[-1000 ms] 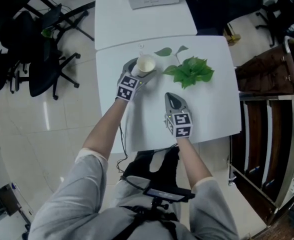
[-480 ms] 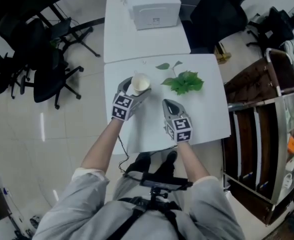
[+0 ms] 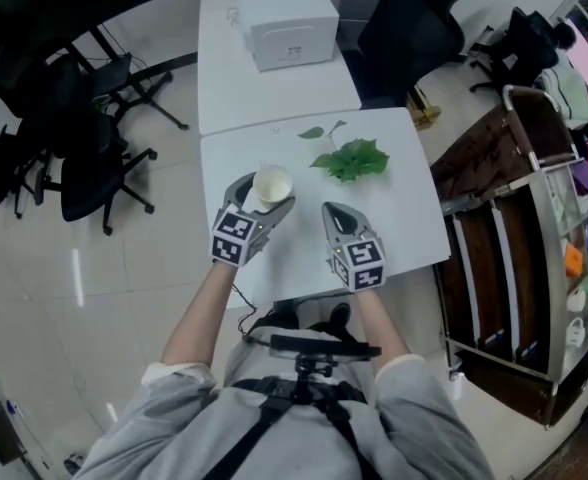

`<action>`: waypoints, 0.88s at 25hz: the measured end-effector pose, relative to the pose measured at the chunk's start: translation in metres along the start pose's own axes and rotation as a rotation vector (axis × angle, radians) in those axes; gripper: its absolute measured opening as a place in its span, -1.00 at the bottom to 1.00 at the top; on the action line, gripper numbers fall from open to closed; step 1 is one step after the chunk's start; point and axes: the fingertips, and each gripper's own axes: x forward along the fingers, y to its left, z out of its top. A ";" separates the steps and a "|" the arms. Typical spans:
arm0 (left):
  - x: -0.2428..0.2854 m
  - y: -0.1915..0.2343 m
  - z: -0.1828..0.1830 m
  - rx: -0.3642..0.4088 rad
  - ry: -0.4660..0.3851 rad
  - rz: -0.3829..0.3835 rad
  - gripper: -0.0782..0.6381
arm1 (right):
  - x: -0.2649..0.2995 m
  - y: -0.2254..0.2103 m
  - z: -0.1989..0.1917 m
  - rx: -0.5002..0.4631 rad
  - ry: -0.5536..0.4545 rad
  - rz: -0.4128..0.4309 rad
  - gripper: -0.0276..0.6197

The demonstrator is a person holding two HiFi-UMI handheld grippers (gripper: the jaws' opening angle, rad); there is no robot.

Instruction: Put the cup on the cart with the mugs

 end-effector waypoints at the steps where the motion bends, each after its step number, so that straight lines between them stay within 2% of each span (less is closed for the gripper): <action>1: -0.002 -0.006 0.002 0.011 -0.001 -0.017 0.36 | -0.006 -0.002 0.000 0.016 -0.005 -0.017 -0.90; 6: -0.003 -0.047 0.017 0.068 -0.013 -0.139 0.36 | -0.047 -0.022 -0.004 0.087 -0.032 -0.123 -0.90; 11: 0.007 -0.091 0.024 0.101 -0.005 -0.264 0.36 | -0.104 -0.057 -0.017 0.172 -0.057 -0.278 -0.90; 16: 0.016 -0.151 0.035 0.126 -0.003 -0.387 0.36 | -0.165 -0.086 -0.029 0.202 -0.079 -0.405 -0.90; 22: 0.028 -0.241 0.053 0.199 -0.011 -0.526 0.36 | -0.245 -0.116 -0.047 0.244 -0.117 -0.533 -0.90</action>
